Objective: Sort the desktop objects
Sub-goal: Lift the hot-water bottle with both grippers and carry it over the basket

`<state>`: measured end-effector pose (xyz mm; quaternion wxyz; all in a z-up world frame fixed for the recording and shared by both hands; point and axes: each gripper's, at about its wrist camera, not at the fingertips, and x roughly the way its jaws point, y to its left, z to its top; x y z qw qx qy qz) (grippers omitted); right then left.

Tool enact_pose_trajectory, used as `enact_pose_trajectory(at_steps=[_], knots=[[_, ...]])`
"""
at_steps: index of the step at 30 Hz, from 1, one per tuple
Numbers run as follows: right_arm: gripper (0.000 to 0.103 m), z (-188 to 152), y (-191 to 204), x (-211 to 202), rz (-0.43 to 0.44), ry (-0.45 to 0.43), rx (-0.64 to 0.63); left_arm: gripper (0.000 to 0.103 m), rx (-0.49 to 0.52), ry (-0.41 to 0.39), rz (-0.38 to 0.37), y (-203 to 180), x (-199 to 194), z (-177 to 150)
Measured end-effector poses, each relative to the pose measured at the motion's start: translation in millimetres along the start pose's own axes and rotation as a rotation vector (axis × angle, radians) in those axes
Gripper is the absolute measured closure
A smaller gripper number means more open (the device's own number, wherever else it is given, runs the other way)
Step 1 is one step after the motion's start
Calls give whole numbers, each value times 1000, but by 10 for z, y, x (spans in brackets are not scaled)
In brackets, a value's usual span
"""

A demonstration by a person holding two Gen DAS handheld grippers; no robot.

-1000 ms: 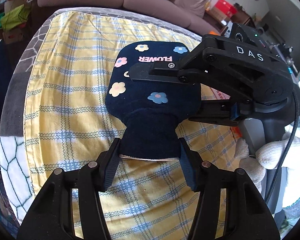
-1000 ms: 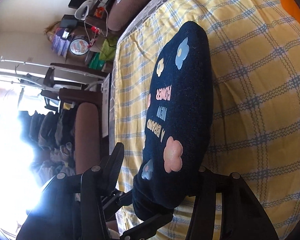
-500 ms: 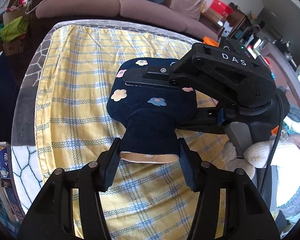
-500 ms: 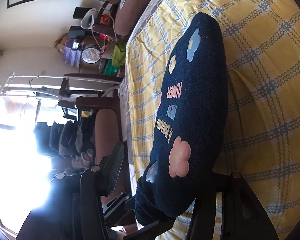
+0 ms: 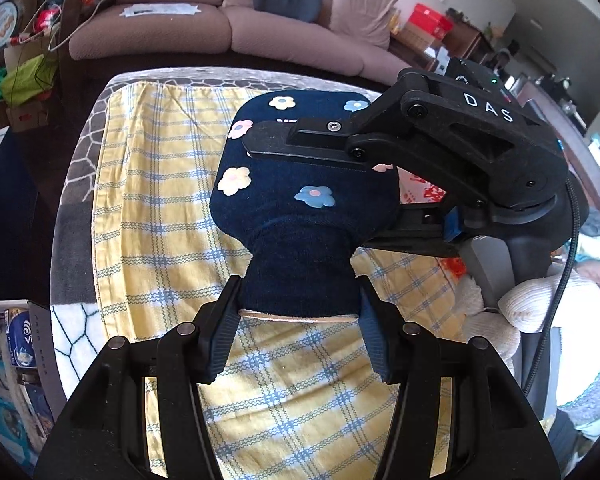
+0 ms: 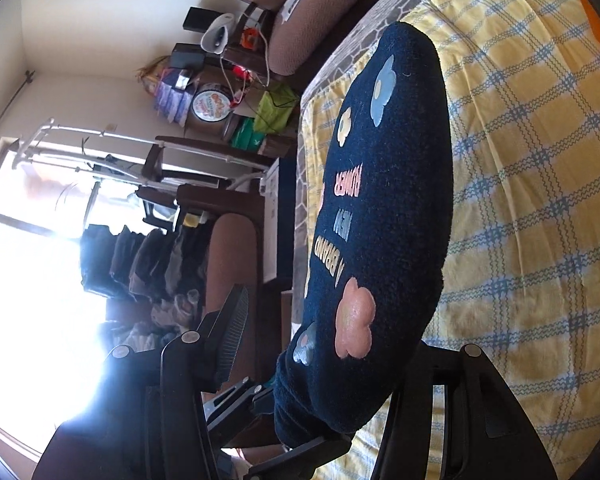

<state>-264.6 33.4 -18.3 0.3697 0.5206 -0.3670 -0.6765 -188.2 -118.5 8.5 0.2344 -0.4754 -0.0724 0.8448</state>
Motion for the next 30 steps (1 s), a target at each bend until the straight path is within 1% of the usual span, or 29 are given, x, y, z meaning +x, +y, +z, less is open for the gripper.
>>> enact_pose_trajectory(at_steps=[9, 14, 18, 23, 27, 30], knots=[[50, -104, 231, -176, 30, -21, -29, 50, 40, -2, 18, -215, -251, -32], [50, -169, 304, -319, 30, -34, -42, 50, 67, -23, 35, -409, -370, -32], [50, -215, 349, -492, 39, -50, -42, 50, 91, -38, 46, -624, -507, -70], [50, -349, 439, -715, 48, -46, -58, 50, 96, -57, 66, -914, -706, -146], [50, -459, 521, -909, 47, -39, -73, 50, 105, -46, 70, -1156, -778, -232], [50, -545, 573, -1093, 38, -53, -96, 50, 115, -40, 72, -1359, -800, -274]])
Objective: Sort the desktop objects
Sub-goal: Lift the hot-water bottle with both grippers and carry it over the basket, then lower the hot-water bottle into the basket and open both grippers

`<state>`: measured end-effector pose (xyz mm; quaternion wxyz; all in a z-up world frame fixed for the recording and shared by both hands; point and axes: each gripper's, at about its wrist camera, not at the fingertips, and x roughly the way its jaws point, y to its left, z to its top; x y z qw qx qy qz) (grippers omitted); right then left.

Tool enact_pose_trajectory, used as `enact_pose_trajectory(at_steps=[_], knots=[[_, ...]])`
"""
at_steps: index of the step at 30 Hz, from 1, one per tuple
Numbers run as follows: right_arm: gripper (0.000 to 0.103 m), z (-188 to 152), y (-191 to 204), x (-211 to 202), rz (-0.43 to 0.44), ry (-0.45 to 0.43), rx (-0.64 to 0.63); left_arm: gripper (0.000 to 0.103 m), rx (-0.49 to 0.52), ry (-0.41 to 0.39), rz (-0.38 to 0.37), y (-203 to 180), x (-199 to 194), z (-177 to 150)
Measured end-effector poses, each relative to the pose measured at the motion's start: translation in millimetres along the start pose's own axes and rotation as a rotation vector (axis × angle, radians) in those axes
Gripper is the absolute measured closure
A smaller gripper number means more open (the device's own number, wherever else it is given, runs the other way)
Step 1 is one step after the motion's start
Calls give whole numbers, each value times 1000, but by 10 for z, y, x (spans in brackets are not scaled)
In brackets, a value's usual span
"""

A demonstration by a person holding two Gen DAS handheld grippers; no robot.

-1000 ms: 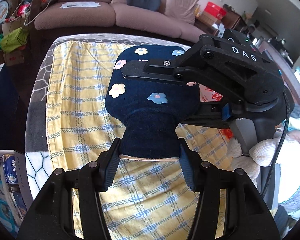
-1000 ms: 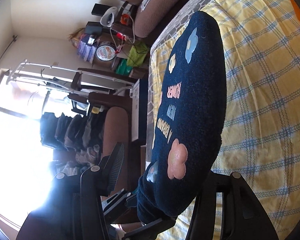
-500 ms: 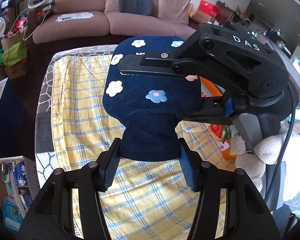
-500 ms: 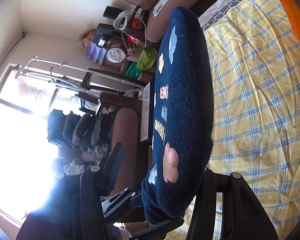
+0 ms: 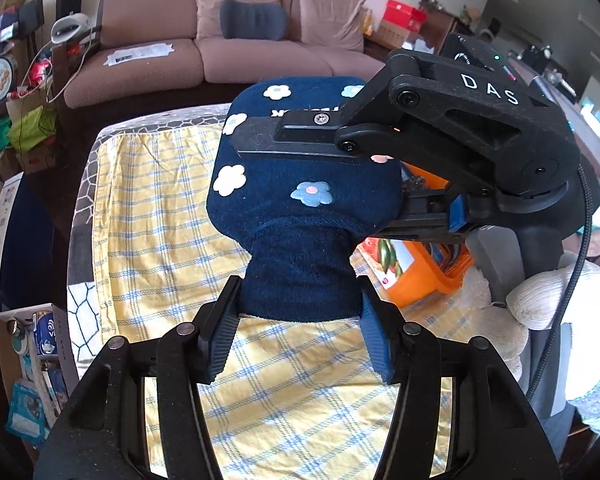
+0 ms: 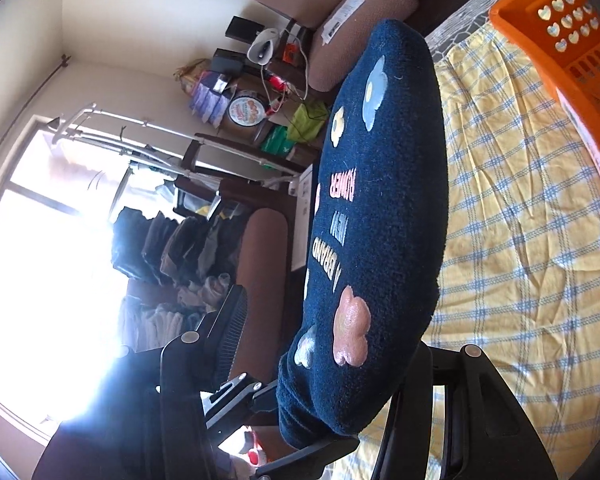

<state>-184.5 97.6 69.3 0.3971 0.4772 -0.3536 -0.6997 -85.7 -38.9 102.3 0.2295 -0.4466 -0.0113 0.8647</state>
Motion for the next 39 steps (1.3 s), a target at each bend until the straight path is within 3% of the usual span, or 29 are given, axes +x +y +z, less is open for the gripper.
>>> enact_pose_trajectory(at_steps=[9, 21, 31, 39], knots=[[49, -93, -70, -594, -13, -32, -9, 50, 56, 44, -3, -709, 111, 40], [46, 32, -357, -1281, -55, -54, -4, 50, 97, 97, -24, -1499, 528, 192], [46, 314, -663, -1702, -85, -61, 10, 50, 81, 124, -39, -1871, 946, 459], [46, 701, -954, -1644, -139, -23, 12, 50, 34, 155, 0, -1891, 1466, 686]])
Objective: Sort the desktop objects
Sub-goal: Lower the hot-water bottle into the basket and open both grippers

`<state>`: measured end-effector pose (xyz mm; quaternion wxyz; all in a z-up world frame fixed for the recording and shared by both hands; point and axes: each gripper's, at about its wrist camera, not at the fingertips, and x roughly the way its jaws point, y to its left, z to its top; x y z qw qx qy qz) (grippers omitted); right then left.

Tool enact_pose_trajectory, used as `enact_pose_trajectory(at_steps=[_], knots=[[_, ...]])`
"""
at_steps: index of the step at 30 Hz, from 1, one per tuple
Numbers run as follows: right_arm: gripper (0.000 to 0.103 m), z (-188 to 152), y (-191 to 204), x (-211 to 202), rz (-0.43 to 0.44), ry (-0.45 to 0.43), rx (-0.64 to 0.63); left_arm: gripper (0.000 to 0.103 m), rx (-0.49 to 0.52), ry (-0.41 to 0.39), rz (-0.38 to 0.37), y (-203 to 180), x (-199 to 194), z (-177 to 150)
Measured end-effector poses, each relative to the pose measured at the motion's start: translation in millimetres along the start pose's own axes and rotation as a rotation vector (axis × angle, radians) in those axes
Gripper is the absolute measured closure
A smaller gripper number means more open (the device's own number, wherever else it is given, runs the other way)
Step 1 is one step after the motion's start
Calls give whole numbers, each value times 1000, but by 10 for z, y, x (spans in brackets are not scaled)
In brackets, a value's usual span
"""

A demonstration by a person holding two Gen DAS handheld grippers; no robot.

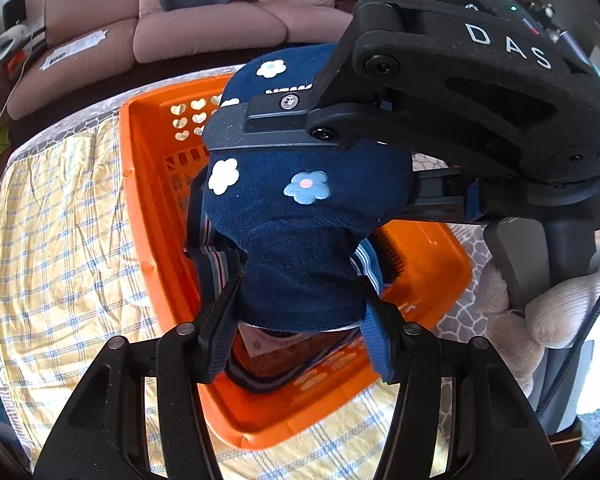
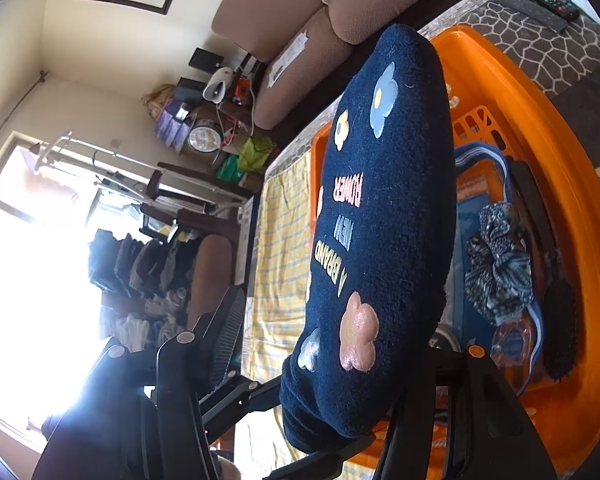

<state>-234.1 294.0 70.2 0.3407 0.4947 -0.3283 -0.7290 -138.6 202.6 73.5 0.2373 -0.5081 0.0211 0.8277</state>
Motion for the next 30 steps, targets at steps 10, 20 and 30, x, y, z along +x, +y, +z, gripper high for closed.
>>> enact_pose_trajectory(at_steps=[10, 20, 30], knots=[[46, 373, -447, 345, -46, 64, 28, 50, -63, 37, 29, 94, 539, 241], [46, 627, -688, 511, -86, 122, -3, 51, -60, 25, 92, 27, 690, 381], [46, 653, -757, 651, -106, 171, -6, 50, -53, 34, 121, -65, 665, 365]])
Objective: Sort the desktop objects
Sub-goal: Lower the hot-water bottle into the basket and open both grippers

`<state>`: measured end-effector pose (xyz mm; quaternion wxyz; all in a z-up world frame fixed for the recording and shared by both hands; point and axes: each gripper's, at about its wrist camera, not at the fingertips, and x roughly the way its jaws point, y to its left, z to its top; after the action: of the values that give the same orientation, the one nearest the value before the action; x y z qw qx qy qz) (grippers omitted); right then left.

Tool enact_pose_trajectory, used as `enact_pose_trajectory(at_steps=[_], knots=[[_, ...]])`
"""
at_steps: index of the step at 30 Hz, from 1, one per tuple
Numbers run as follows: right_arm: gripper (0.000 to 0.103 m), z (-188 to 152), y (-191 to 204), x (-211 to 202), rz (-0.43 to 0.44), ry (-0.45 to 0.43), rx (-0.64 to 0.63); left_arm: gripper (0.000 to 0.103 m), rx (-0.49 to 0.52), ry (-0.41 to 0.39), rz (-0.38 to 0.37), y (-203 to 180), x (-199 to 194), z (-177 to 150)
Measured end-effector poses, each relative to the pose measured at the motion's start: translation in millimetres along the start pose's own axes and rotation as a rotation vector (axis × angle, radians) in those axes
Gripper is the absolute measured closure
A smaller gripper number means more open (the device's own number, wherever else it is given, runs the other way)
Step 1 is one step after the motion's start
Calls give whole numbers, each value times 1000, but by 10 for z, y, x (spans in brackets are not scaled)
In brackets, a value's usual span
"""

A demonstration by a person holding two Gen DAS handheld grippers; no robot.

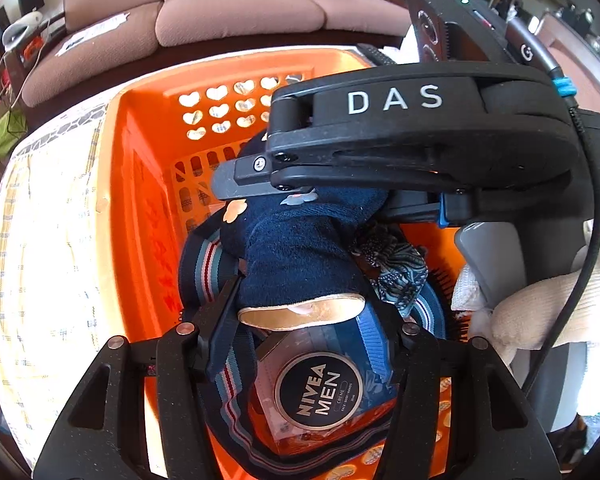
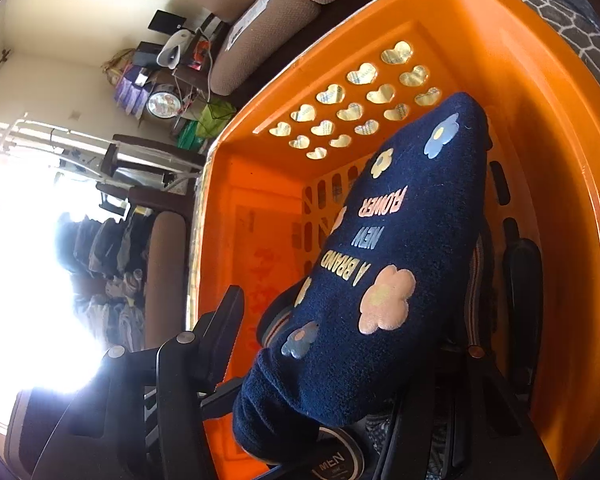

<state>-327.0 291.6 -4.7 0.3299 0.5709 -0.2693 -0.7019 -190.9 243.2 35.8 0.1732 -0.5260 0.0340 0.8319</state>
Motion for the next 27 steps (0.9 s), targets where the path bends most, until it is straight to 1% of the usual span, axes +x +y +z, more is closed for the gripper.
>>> enact_pose_trajectory(at_steps=[2, 3, 4, 8, 9, 12, 17, 22, 27], knots=[[46, -1, -3, -6, 0, -1, 2, 50, -3, 7, 3, 40, 21, 25], [46, -3, -1, -5, -7, 5, 6, 50, -3, 11, 3, 142, -8, -33], [44, -3, 5, -4, -11, 10, 8, 49, -2, 15, 3, 196, 12, 14], [29, -12, 91, -36, -51, 33, -6, 49, -4, 20, 7, 236, -27, -26], [28, -10, 109, -57, -60, 36, -7, 49, -6, 20, 8, 245, -41, -31], [27, -12, 178, -145, -90, 37, -18, 49, -8, 21, 9, 248, -91, -62], [25, -64, 264, -290, -171, 46, -26, 49, -9, 21, 17, 242, -195, -125], [19, -156, 303, -434, -219, 31, -20, 49, -9, 16, 34, 225, -316, -167], [18, -280, 333, -586, -237, 14, -22, 49, -12, 6, 38, 180, -459, -200]])
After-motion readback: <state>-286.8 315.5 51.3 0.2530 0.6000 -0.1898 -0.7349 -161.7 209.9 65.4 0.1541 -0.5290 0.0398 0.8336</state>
